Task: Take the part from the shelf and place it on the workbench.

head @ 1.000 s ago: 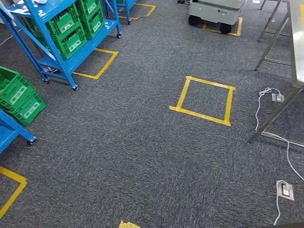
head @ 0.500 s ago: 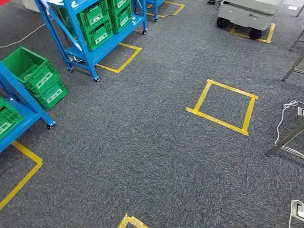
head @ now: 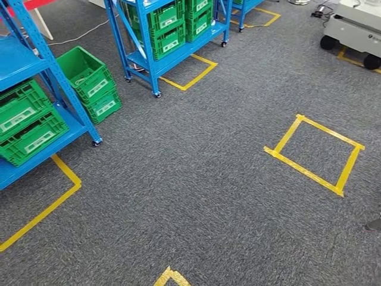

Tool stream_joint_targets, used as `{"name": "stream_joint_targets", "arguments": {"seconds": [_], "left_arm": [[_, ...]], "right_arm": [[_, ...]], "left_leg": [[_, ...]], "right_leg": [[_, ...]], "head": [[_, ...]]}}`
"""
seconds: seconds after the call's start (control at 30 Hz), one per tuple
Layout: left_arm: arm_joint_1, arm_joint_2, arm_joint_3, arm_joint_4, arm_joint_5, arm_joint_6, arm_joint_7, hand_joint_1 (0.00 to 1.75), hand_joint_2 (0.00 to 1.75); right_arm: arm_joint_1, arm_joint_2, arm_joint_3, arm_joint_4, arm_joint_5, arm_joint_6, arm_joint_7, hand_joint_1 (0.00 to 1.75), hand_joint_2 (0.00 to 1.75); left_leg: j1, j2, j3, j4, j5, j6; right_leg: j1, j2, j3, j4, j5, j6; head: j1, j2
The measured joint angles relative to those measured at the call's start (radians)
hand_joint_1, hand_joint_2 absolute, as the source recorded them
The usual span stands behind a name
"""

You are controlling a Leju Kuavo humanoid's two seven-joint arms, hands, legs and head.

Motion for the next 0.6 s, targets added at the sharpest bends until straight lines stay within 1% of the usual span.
{"name": "stream_joint_targets", "arguments": {"seconds": [0.03,0.07,0.1,0.13,0.17,0.2,0.23,0.27,0.3,0.33,0.37,0.4,0.43,0.47,0.5,0.53,0.57,0.6], "left_arm": [[-0.001,0.000,0.005,0.001,-0.007,0.001,-0.003,0.00,0.00],[-0.001,0.000,0.011,0.002,-0.013,0.001,-0.006,0.00,0.00],[-0.001,0.000,0.017,0.004,-0.018,0.002,-0.008,0.00,0.00],[-0.002,0.000,0.022,0.006,-0.021,0.002,-0.009,0.00,0.00],[-0.005,0.000,0.027,0.007,-0.023,0.002,-0.009,0.00,0.00],[-0.008,0.000,0.029,0.009,-0.025,0.002,-0.010,0.00,0.00],[-0.011,0.001,0.030,0.010,-0.026,0.002,-0.011,0.00,0.00],[-0.013,0.001,0.031,0.012,-0.028,0.002,-0.012,0.00,0.00],[-0.014,0.001,0.032,0.014,-0.030,0.002,-0.014,0.00,0.00],[-0.014,0.002,0.034,0.015,-0.031,0.002,-0.015,0.00,0.00],[-0.014,0.002,0.036,0.016,-0.033,0.002,-0.017,0.00,0.00],[-0.014,0.002,0.037,0.017,-0.034,0.002,-0.018,0.00,0.00],[-0.015,0.002,0.038,0.018,-0.036,0.002,-0.020,0.00,0.00],[-0.018,0.002,0.038,0.018,-0.037,0.002,-0.021,0.00,0.00],[-0.021,0.002,0.038,0.019,-0.038,0.002,-0.022,0.00,0.00],[-0.022,0.002,0.039,0.019,-0.039,0.002,-0.023,0.00,0.00],[-0.023,0.002,0.042,0.020,-0.039,0.002,-0.023,0.00,0.00],[-0.022,0.001,0.045,0.021,-0.040,0.002,-0.023,0.00,0.00]], "right_arm": [[-0.001,0.000,0.000,0.000,0.000,0.000,0.001,0.00,0.00],[-0.002,0.000,0.000,0.000,0.000,0.000,0.002,0.00,0.00],[-0.002,0.001,0.000,0.000,0.000,0.000,0.002,0.00,0.00],[-0.002,0.001,0.000,0.000,0.000,0.000,0.002,0.00,0.00],[-0.001,0.002,0.000,0.000,-0.001,0.000,0.003,0.00,0.00],[-0.001,0.002,0.000,0.000,-0.001,0.000,0.003,0.00,0.00],[0.000,0.002,0.000,0.000,-0.001,0.000,0.004,0.00,0.00],[0.001,0.002,0.000,0.001,-0.002,0.000,0.004,0.00,0.00],[0.001,0.002,0.000,0.001,-0.002,0.000,0.004,0.00,0.00],[0.002,0.002,0.000,0.001,-0.002,-0.001,0.005,0.00,0.00],[0.002,0.002,0.000,0.001,-0.002,-0.001,0.006,0.00,0.00],[0.002,0.002,0.000,0.001,-0.002,-0.001,0.006,0.00,0.00],[0.002,0.002,0.000,0.001,-0.002,-0.002,0.007,0.00,0.00],[0.003,0.002,0.000,0.001,-0.003,-0.002,0.007,0.00,0.00],[0.003,0.002,0.001,0.001,-0.003,-0.002,0.008,0.00,0.00],[0.004,0.002,0.001,0.002,-0.004,-0.002,0.008,0.00,0.00],[0.004,0.002,0.001,0.002,-0.005,-0.003,0.008,0.00,0.00],[0.004,0.002,0.001,0.002,-0.005,-0.004,0.009,0.00,0.00]], "left_leg": [[0.001,-0.009,-0.004,-0.001,0.003,-0.007],[0.003,-0.016,-0.007,-0.003,0.007,-0.014],[0.003,-0.010,-0.011,0.001,0.004,-0.019],[0.002,0.005,-0.021,0.018,-0.008,-0.023],[0.001,0.028,-0.039,0.058,-0.034,-0.027],[0.000,0.054,-0.068,0.118,-0.067,-0.029],[0.000,0.070,-0.102,0.188,-0.101,-0.032],[0.000,0.078,-0.131,0.249,-0.124,-0.033],[0.000,0.082,-0.145,0.280,-0.129,-0.033],[0.000,0.084,-0.139,0.273,-0.114,-0.033],[0.000,0.090,-0.115,0.229,-0.084,-0.031],[-0.001,0.107,-0.078,0.163,-0.050,-0.029],[-0.004,0.129,-0.041,0.093,-0.024,-0.025],[-0.006,0.148,-0.014,0.041,-0.009,-0.020],[-0.009,0.159,0.000,0.011,-0.005,-0.015],[-0.011,0.157,0.003,0.000,-0.007,-0.010],[-0.010,0.146,0.002,-0.001,-0.007,-0.003],[-0.008,0.137,0.002,-0.003,-0.006,0.002]], "right_leg": [[0.002,-0.003,0.002,-0.004,-0.001,-0.006],[0.002,-0.013,0.003,-0.003,0.003,-0.013],[0.002,-0.022,0.005,-0.005,0.006,-0.020],[0.001,-0.033,0.005,-0.008,0.009,-0.027],[0.001,-0.046,0.005,-0.010,0.011,-0.032],[0.002,-0.059,0.004,-0.011,0.011,-0.036],[0.004,-0.073,0.003,-0.011,0.011,-0.038],[0.006,-0.088,0.002,-0.011,0.010,-0.039],[0.007,-0.101,0.002,-0.011,0.009,-0.041],[0.007,-0.113,0.003,-0.011,0.008,-0.041],[0.008,-0.123,0.004,-0.011,0.007,-0.041],[0.008,-0.132,0.007,-0.011,0.006,-0.040],[0.011,-0.141,0.009,-0.009,0.003,-0.036],[0.014,-0.149,0.008,-0.009,0.001,-0.032],[0.017,-0.156,0.008,-0.009,-0.002,-0.027],[0.019,-0.165,0.009,-0.010,-0.005,-0.022],[0.019,-0.173,0.013,-0.013,-0.006,-0.017],[0.019,-0.169,0.017,-0.011,-0.011,-0.011]], "head": [[0.000,0.000],[0.000,0.000],[-0.001,0.000],[-0.005,0.000],[-0.009,0.000],[-0.013,0.000],[-0.017,0.000],[-0.017,0.000],[-0.017,0.000],[-0.017,0.000],[-0.017,0.000],[-0.017,0.000],[-0.018,0.000],[-0.018,0.000],[-0.017,0.000],[-0.016,0.000],[-0.015,0.000],[-0.013,0.000]]}}
